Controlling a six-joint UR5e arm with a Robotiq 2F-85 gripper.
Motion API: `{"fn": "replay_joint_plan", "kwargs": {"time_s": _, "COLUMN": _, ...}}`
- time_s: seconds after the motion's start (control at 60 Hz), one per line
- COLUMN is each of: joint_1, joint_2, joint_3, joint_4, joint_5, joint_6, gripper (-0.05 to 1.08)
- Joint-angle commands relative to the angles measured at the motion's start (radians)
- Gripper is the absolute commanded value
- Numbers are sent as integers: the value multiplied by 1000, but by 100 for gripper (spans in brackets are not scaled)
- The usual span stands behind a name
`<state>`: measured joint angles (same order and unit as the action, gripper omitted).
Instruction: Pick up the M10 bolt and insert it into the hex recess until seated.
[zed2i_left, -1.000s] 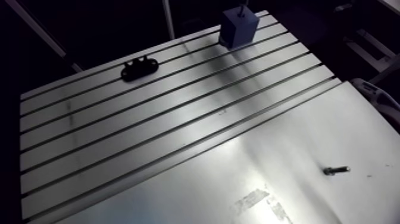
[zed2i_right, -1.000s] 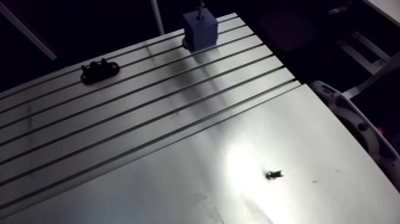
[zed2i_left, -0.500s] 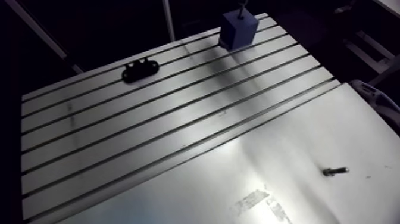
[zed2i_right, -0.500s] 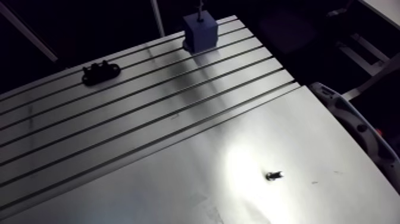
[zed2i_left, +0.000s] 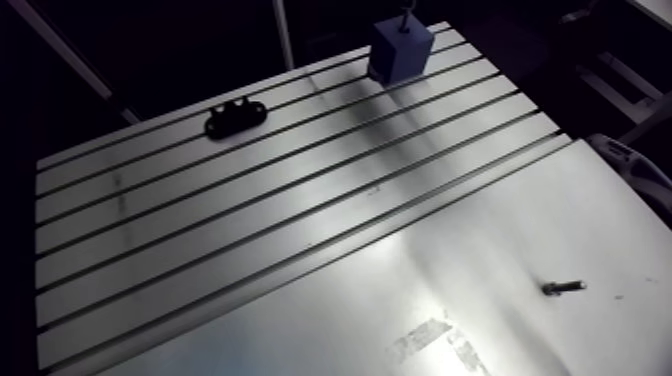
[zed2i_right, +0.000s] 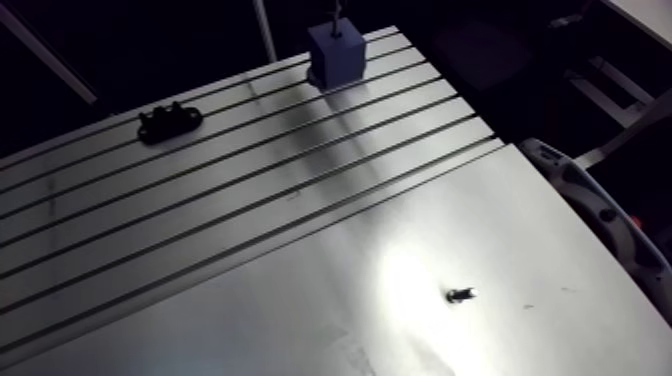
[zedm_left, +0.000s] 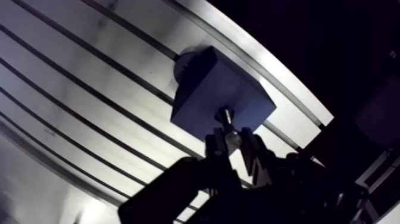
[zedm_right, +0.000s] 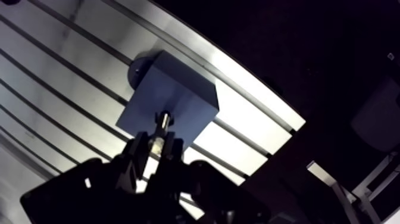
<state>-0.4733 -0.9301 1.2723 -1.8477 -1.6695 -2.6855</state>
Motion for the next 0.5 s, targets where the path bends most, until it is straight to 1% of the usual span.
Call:
{"fn": "replay_joint_plan", "kwargs": {"time_s": 0.017, "joint_1": 1, "joint_2": 0, "joint_3": 2, "joint_4": 0, "joint_5": 0, "joint_6": -2, "gripper": 102}}
{"fn": "replay_joint_plan", "kwargs": {"time_s": 0.5, "joint_1": -1, "joint_2": 1, "joint_3": 6, "joint_4": 0, "joint_5": 1, "joint_6": -2, "gripper": 102}}
